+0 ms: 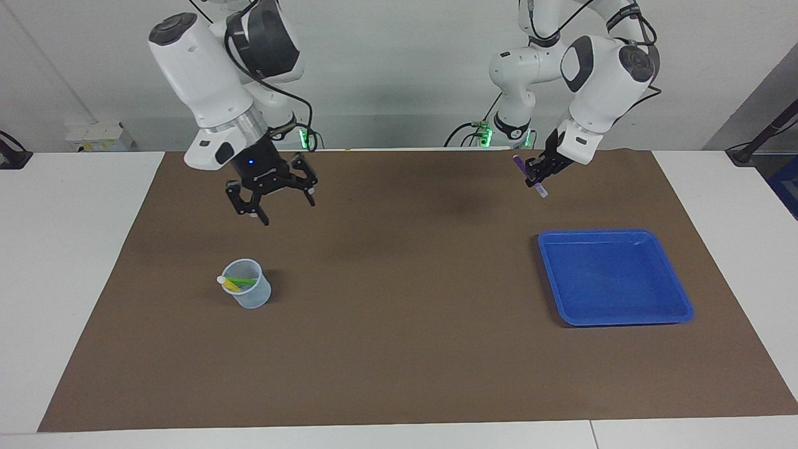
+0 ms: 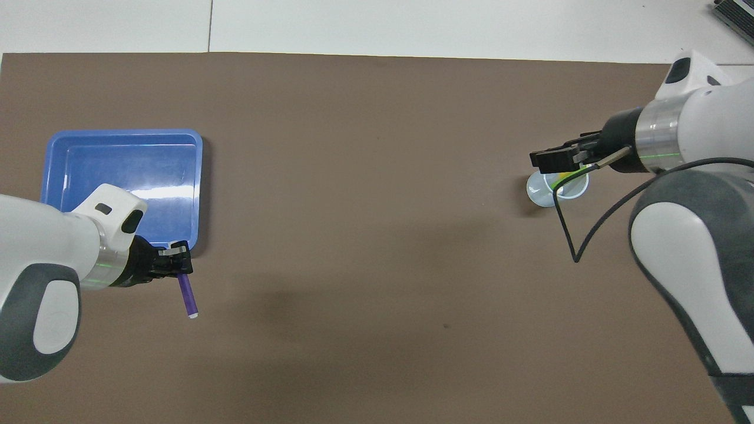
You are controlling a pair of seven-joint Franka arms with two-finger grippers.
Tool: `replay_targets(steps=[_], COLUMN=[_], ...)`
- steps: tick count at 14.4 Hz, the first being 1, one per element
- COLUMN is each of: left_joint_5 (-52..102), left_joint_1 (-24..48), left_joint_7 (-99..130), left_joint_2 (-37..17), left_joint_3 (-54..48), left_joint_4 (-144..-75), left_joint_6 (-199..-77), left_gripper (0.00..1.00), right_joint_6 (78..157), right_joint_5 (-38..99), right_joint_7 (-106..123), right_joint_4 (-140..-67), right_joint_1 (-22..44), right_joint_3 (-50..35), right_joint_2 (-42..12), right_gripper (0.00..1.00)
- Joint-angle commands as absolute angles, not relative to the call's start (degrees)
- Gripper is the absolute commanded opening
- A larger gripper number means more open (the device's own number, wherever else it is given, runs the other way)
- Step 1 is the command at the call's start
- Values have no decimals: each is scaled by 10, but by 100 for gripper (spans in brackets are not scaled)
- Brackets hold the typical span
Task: Right arm passes pens to left for tray arrangement
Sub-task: 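Carry the pen to the tray while the right gripper returns to cup, then lower the purple pen into the blue tray and open the left gripper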
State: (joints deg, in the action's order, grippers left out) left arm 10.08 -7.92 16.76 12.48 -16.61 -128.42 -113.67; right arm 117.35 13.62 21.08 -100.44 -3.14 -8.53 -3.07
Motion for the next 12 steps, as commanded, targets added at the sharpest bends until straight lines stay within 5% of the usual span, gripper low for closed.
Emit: replay_targets(steps=[1, 9, 12], left_joint_5=[39, -40, -82], left_joint_1=[-88, -188, -206], left_joint_7=[104, 27, -2], left_joint_2=[67, -49, -120], left_joint_3=[-165, -165, -165], left_joint_4=[-1269, -1200, -1126], left_joint_6=[-1200, -1262, -1253], left_gripper=[0, 0, 0], right_joint_6=[1214, 1281, 1285], right_joint_5=[108, 51, 43], right_joint_7=[228, 252, 253], right_joint_4=[-1031, -1032, -1039], right_joint_1=[-38, -71, -72], right_joint_3=[-95, -95, -95], right_joint_2=[-31, -144, -156], right_gripper=[100, 100, 100])
